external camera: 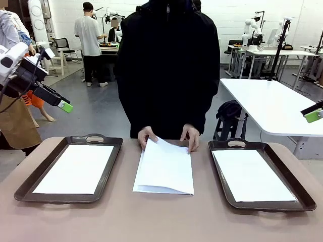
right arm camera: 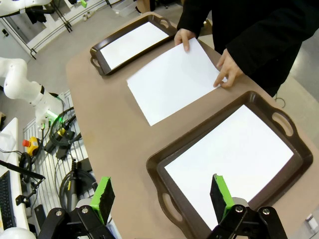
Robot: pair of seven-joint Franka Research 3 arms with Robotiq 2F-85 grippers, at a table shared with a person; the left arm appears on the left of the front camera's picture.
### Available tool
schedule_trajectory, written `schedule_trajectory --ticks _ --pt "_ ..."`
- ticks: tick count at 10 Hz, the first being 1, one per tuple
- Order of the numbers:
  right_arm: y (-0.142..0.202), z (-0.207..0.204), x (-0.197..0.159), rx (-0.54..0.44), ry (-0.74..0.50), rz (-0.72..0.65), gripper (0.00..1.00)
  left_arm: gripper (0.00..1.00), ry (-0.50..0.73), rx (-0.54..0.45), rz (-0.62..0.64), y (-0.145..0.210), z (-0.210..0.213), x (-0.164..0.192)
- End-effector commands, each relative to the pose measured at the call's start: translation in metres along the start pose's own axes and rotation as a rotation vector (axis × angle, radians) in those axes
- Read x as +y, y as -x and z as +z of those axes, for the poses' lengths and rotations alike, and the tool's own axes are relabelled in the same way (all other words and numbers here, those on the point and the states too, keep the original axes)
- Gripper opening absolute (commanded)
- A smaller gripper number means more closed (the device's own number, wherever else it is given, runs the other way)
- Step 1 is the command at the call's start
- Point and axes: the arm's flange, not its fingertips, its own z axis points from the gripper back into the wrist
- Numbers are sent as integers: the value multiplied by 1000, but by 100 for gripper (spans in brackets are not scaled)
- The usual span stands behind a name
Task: Sort the A4 documents.
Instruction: Receive the A4 Paper.
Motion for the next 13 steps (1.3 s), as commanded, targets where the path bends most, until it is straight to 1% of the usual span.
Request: schedule_trajectory --ticks 1,13 --pt "0 0 0 -1 1 0 100 100 -5 -2 -3 -1 1 -1" --pt "0 0 0 -1 1 0 100 100 -5 -2 -3 -1 1 -1"
